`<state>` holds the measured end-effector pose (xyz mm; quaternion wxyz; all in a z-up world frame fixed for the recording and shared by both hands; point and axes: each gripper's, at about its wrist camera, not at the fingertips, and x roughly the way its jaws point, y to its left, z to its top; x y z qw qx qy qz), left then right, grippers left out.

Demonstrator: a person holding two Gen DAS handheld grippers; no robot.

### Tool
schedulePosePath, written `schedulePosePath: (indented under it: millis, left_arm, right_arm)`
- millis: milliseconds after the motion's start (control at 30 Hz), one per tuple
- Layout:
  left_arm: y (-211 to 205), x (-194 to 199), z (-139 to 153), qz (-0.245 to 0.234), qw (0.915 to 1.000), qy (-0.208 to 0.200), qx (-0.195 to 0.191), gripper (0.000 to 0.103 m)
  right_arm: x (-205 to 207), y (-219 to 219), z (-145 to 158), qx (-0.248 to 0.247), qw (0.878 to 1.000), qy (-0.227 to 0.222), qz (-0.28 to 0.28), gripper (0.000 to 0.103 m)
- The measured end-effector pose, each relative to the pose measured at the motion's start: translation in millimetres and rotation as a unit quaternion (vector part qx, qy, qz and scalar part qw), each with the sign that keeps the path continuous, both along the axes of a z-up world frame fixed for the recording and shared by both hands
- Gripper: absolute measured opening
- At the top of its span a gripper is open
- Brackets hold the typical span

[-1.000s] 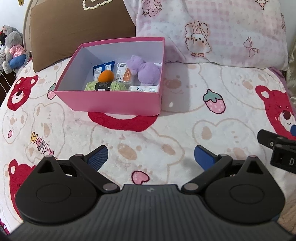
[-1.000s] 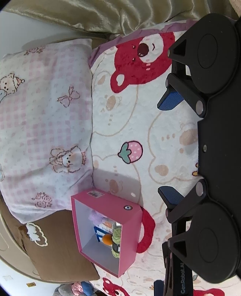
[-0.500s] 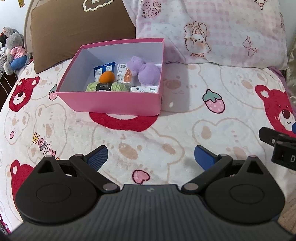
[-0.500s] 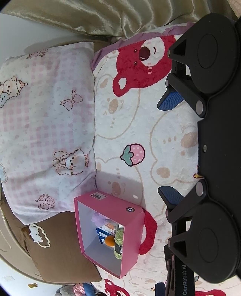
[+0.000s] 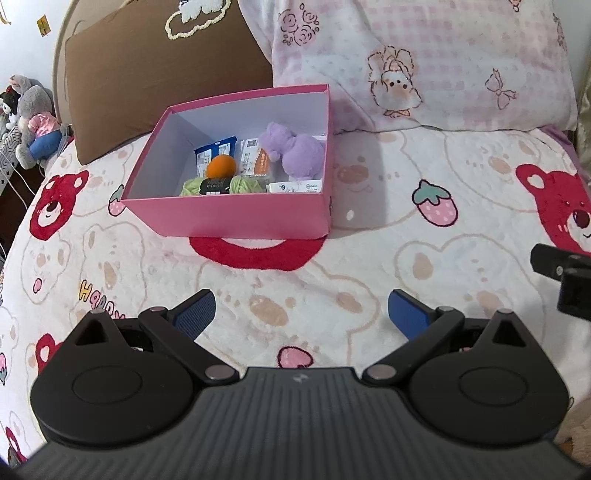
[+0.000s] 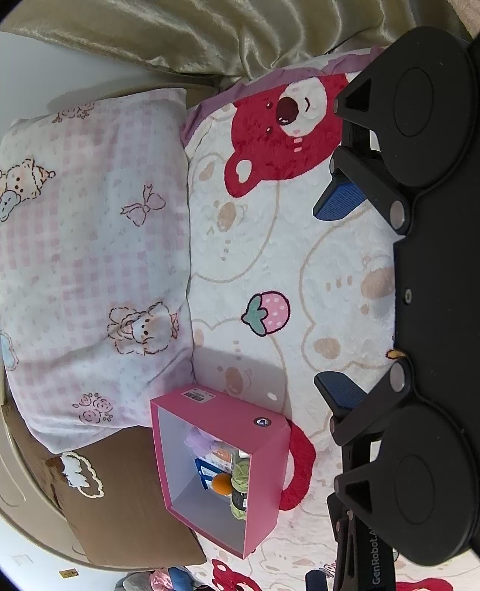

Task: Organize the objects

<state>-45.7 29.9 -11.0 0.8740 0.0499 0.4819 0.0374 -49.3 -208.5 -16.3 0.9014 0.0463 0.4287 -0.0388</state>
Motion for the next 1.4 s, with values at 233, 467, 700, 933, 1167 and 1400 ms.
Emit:
schedulePosePath:
  millis: [233,467,700,933,1167,1400]
  left_arm:
    - [-0.5,-1.3,-1.3,-0.005,0.9999,0.006,-0.007,0.101]
    - [1.0,-2.8,0.3,-0.006,0.9997,0.006,-0.025,0.101]
    - [4.3,-1.1,0.6,0.002,0.9997,0.008,-0.023,0.101]
    - [-1.0,-2.9,1.9,0.005,1.0000,-0.002,0.002,0.103]
    - [-2.3,-4.2,4.4,-0.002,1.0000,-0.001,-0.003,0.103]
    - [0.1,-6.1,5.7,0.009,0.9999,-0.004,0.002,0.103]
  right_arm:
    - [-0.9,-3.4,0.2,0.000,1.000,0.000,-0.005,0.091]
    - [-1.0,-3.7,0.1,-0.001,1.000,0.000,-0.005,0.091]
    - [-1.0,-4.4,1.2,0.000,1.000,-0.001,-0.005,0.091]
    - [-0.8,-3.9,1.8,-0.002,1.000,-0.001,-0.005,0.091]
    - [-0.8,-3.4,1.9,-0.002,1.000,-0.001,-0.005,0.091]
    - [-1.2,-2.7,1.9,-0.002,1.000,-0.001,-0.006,0.091]
